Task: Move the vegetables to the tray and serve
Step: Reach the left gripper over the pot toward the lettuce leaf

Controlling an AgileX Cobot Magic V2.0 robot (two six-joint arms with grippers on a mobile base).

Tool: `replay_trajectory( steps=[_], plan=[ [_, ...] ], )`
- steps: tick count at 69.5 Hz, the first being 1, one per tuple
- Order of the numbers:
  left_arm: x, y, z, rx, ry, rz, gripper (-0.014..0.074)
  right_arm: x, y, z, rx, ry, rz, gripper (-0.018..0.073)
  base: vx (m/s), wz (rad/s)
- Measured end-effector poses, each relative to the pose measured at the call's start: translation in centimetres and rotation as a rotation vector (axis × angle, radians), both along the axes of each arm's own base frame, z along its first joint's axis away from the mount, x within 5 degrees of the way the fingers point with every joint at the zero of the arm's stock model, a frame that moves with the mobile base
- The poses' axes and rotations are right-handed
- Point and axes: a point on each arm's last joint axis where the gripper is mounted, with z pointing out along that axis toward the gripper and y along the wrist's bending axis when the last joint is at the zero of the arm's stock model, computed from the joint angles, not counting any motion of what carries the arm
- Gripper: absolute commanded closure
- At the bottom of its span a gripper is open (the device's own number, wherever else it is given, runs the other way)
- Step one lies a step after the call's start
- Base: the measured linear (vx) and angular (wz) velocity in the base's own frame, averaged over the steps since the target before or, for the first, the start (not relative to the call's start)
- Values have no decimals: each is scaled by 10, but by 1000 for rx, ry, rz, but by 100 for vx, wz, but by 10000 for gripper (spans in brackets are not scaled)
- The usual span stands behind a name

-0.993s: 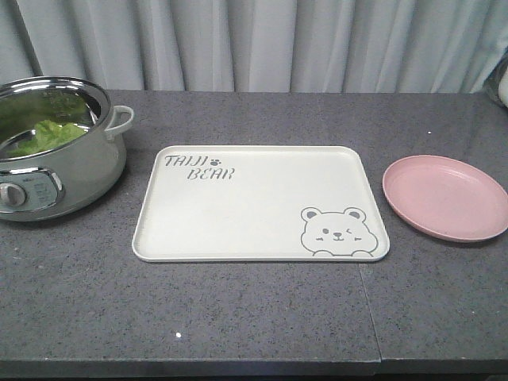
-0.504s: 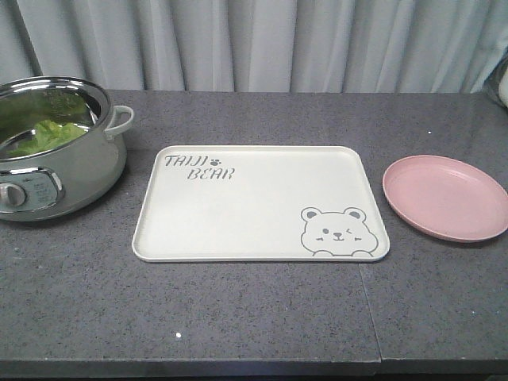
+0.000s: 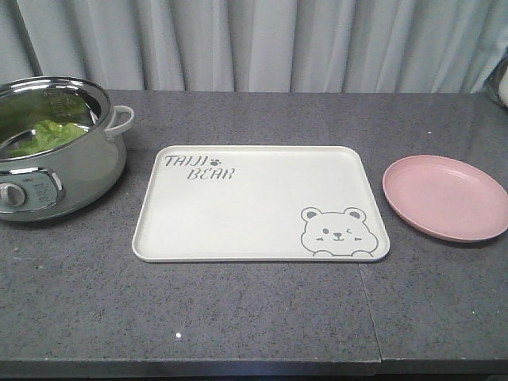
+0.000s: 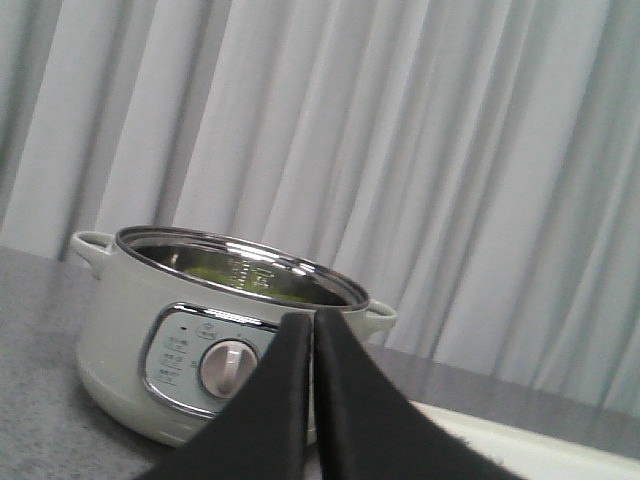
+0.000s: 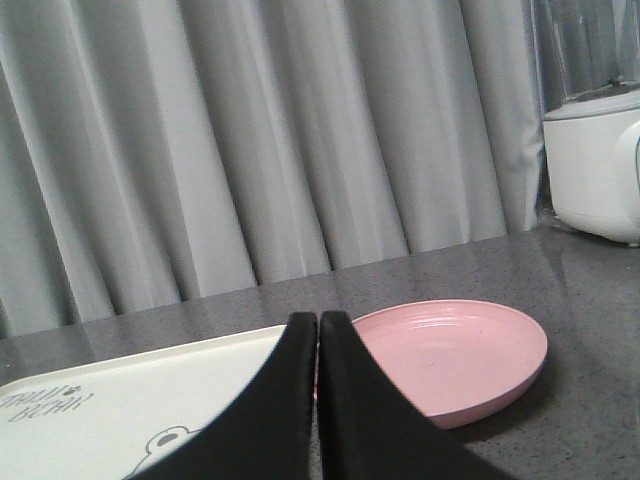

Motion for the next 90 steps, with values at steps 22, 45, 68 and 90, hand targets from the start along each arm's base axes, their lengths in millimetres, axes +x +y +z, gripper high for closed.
replay_trajectory(
  steps=[22,45,68,90],
  plan=[
    [-1,-1,8,-200,24,-50,545,-15,1,83,47,-16,23,496,0,0],
    [-23,-3,72,-195,14,-70,217,19,2,131,-41,99,14,-53,0,0],
    [-34,-4,101,-182,-6,-74,195,24,2,130,-58,110,12,-39,0,0],
    [23,-4,213,139,292,-36,195,42,2,143,-73,211,19,-34,0,0]
  ],
)
